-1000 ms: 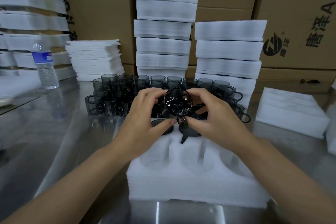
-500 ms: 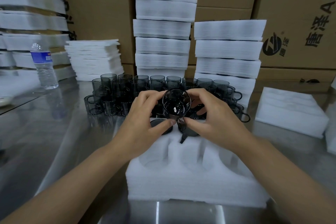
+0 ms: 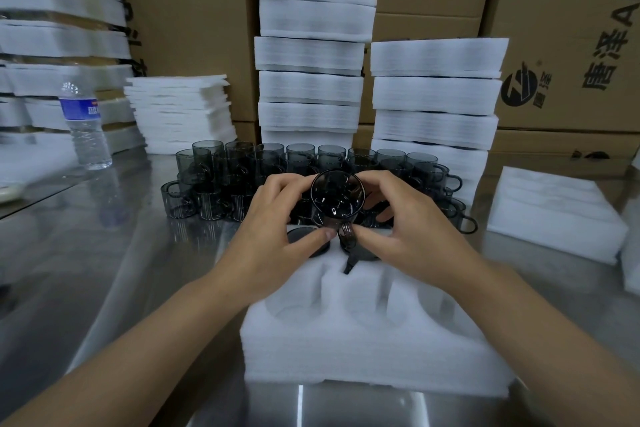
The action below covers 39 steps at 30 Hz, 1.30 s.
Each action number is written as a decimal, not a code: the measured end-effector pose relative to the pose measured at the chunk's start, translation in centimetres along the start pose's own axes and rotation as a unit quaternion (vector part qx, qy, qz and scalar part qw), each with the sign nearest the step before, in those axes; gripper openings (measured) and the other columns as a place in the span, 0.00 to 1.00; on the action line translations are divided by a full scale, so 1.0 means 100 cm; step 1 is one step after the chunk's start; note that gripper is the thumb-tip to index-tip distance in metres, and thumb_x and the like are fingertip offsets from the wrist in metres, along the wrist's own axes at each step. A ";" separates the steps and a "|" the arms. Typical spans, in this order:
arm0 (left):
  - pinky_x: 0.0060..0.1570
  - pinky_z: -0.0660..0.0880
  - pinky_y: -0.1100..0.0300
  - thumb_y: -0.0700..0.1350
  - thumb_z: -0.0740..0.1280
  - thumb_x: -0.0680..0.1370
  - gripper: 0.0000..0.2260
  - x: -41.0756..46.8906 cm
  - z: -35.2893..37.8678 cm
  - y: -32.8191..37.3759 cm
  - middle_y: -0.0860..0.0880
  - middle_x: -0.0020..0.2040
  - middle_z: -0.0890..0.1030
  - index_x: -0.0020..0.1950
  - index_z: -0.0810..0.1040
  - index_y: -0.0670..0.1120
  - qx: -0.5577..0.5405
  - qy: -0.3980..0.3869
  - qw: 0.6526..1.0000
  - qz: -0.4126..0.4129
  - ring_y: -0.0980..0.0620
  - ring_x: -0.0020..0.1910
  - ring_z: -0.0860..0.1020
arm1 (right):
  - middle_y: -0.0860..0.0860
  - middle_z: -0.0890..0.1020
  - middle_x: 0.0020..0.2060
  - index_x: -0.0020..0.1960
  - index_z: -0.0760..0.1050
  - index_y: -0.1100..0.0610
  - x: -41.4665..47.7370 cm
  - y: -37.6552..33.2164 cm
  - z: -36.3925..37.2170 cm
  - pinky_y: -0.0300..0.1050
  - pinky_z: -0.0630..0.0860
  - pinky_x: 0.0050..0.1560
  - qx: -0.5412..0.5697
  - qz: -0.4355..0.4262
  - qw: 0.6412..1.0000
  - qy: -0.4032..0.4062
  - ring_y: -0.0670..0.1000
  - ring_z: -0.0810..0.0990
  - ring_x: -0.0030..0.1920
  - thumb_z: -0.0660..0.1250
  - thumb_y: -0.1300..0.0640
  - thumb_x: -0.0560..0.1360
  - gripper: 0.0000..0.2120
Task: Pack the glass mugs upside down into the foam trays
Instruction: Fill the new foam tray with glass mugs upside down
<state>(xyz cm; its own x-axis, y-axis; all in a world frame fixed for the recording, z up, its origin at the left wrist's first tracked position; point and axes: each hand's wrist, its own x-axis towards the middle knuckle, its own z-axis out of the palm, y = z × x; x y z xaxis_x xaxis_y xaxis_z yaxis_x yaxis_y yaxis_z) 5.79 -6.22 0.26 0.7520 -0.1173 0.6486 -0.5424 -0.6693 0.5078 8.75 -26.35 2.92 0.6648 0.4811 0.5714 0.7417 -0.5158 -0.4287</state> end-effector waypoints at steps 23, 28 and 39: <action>0.58 0.67 0.62 0.49 0.71 0.72 0.28 0.000 -0.001 0.002 0.63 0.56 0.68 0.69 0.65 0.63 0.010 -0.001 1.000 0.005 0.59 0.59 0.68 | 0.43 0.75 0.54 0.67 0.65 0.41 -0.001 0.001 -0.001 0.46 0.74 0.55 -0.029 -0.041 0.999 0.016 0.42 0.74 0.56 0.72 0.52 0.70 0.29; 0.59 0.68 0.60 0.49 0.71 0.73 0.28 0.000 -0.001 0.003 0.63 0.55 0.68 0.70 0.65 0.61 0.006 -0.008 1.000 0.000 0.59 0.59 0.68 | 0.42 0.74 0.53 0.67 0.64 0.39 -0.001 0.001 -0.001 0.46 0.73 0.56 -0.036 -0.042 0.998 0.015 0.41 0.73 0.56 0.71 0.50 0.70 0.29; 0.51 0.66 0.73 0.56 0.67 0.72 0.32 -0.002 0.001 0.002 0.64 0.56 0.70 0.73 0.57 0.63 -0.003 -0.022 0.999 -0.028 0.65 0.57 0.67 | 0.39 0.70 0.54 0.71 0.61 0.41 0.000 0.002 0.000 0.40 0.72 0.54 -0.034 -0.023 0.999 -0.001 0.41 0.72 0.54 0.68 0.46 0.71 0.31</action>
<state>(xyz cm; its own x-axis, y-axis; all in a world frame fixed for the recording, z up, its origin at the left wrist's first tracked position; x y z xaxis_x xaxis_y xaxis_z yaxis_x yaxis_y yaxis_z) 5.61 -6.38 0.17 0.7968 -0.1133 0.5935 -0.5021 -0.6705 0.5462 8.87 -26.48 2.82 0.6302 0.5071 0.5879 0.7641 -0.5393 -0.3540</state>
